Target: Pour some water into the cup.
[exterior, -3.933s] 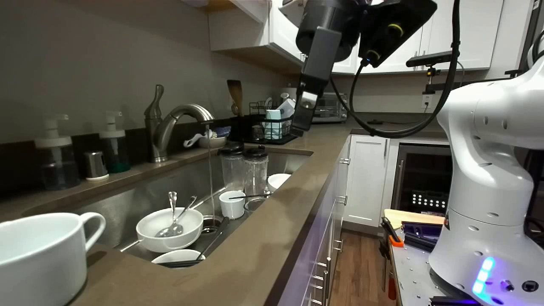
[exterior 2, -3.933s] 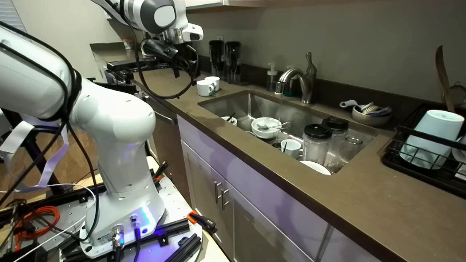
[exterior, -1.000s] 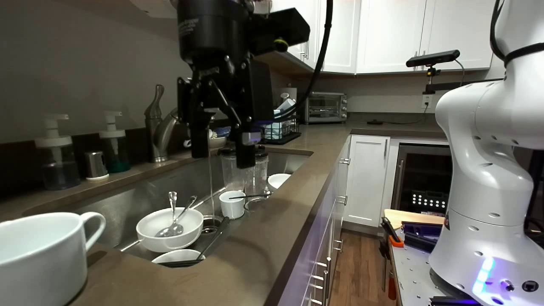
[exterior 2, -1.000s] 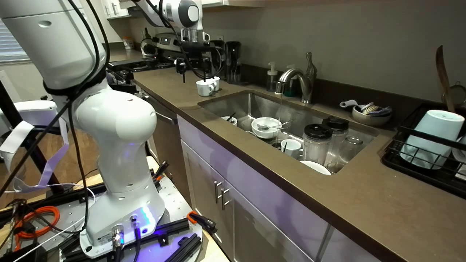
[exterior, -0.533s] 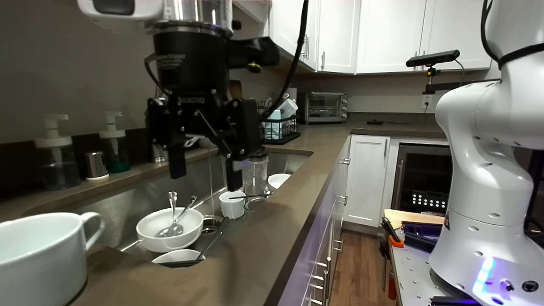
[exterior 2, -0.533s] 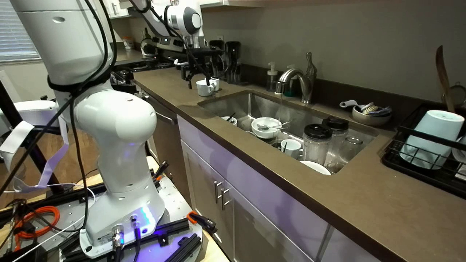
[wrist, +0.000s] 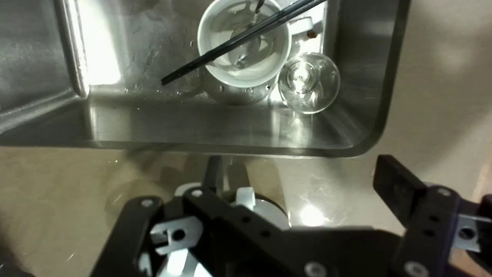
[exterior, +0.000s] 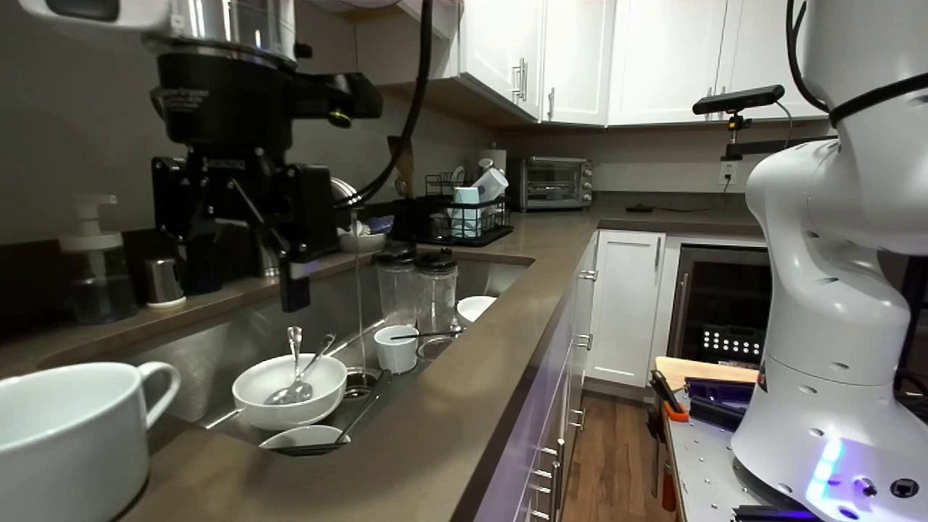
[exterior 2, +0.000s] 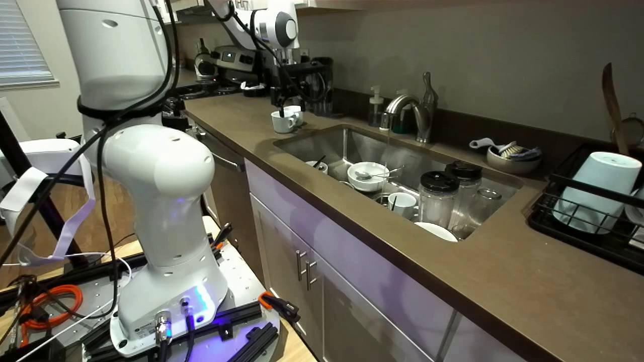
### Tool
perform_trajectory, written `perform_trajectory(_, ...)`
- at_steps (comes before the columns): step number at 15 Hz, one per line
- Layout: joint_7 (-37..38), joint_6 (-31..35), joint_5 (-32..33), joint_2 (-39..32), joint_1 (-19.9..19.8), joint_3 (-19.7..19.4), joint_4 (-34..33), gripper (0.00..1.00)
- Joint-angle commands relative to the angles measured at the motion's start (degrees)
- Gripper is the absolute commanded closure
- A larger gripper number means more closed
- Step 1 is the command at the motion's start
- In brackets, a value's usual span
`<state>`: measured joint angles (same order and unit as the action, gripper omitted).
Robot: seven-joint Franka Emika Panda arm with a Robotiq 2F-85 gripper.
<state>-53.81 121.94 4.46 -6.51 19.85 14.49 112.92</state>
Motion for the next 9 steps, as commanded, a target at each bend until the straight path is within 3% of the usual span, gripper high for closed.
perform_trajectory(1,-4.6,0.9,-4.9,-4.5,-2.2,1.9,-5.0,0.0)
perform_trajectory(5,-4.8,0.3,-9.4,-6.7,-2.1,3.9,-5.4,0.0)
perform_trajectory(9,-4.4,1.5,-7.9,-8.1,-1.6,5.4,-4.0,0.0)
